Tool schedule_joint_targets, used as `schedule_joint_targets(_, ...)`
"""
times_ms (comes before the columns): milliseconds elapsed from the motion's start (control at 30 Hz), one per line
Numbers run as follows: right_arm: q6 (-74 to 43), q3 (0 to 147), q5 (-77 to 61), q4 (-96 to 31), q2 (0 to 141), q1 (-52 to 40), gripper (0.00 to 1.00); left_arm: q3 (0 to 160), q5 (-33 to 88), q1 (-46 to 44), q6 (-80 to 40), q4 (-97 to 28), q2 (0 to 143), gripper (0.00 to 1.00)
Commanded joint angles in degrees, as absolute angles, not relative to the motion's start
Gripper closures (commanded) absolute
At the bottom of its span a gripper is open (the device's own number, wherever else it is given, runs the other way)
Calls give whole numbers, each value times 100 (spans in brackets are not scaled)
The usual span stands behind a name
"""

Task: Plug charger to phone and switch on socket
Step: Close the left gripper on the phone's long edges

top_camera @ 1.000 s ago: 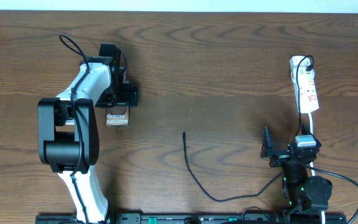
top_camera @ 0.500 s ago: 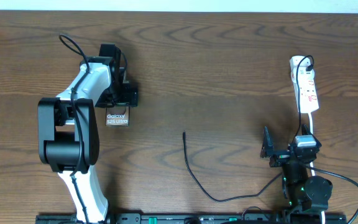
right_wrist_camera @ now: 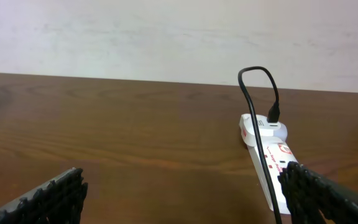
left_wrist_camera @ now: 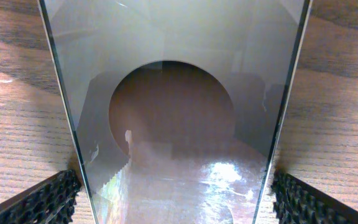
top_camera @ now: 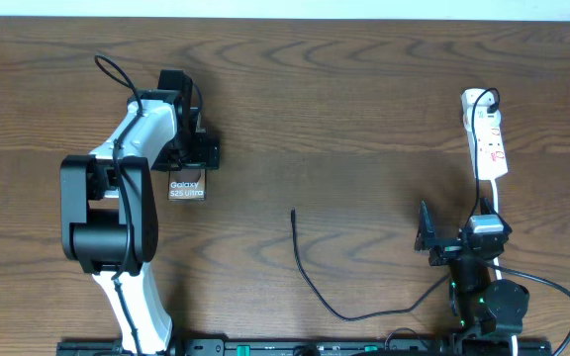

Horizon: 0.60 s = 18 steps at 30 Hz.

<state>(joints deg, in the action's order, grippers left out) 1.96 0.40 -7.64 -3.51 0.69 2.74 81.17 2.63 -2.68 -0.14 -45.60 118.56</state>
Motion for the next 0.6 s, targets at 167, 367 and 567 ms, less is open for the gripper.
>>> schedule_joint_targets(167,242,32,-720,-373,34,231,1,8084,191,-252,16,-4574,11985,2)
schedule_joint_targets(367,242,32,-718,-373,34,231,1,8084,191,-252,16,-4576,11985,1)
schedule_joint_targets(567,242,32,-718,-373,34,231,1,8084,191,-252,19,-4576,11985,3)
